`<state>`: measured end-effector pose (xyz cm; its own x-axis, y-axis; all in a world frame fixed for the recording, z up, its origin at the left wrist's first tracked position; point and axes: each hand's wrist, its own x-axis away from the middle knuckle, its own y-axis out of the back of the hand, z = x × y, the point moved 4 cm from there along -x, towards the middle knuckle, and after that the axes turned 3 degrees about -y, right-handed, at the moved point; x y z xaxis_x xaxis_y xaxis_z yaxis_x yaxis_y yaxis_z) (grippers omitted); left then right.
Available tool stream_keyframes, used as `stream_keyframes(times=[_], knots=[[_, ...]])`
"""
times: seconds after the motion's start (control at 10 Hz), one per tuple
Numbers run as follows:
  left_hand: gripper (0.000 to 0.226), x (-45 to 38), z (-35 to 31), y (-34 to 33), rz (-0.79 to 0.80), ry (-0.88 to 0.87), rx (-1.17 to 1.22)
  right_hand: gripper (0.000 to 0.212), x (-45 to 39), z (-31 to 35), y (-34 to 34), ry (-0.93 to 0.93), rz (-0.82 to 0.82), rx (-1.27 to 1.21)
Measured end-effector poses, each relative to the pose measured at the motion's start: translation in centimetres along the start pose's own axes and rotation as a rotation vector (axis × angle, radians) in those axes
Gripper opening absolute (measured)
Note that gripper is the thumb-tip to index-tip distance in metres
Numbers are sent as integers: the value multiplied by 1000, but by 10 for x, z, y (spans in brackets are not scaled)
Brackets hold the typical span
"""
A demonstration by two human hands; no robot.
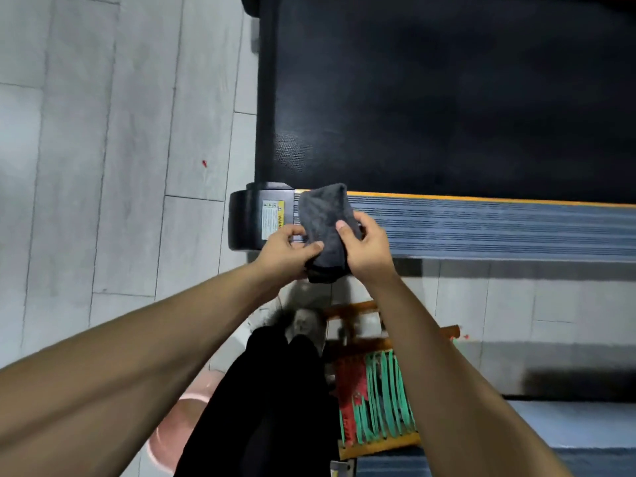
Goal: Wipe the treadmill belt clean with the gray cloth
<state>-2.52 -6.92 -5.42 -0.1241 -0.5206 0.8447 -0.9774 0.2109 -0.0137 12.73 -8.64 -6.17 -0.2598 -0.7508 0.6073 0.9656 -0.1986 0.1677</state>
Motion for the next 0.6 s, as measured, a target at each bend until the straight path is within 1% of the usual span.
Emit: stream_keyframes(times=[0.1, 0.2, 0.3, 0.4, 0.5, 0.6], knots=[[32, -26, 4, -16, -3, -149, -230, 15, -20, -21, 13, 8, -44, 95], [47, -54, 17, -20, -19, -219, -493, 33, -40, -48, 16, -4, -84, 329], [88, -80, 37, -22, 89, -250, -710, 60, -47, -67, 14, 80, -174, 752], [96, -83, 44, -22, 170, -228, -877, 67, -43, -78, 2, 97, -20, 775], [77, -68, 32, -19, 177, -289, -1083, 72, -37, -73, 2, 37, 54, 817], [64, -46, 5, -9, 123, -351, -1189, 68, -27, -40, 9, 87, 17, 823]])
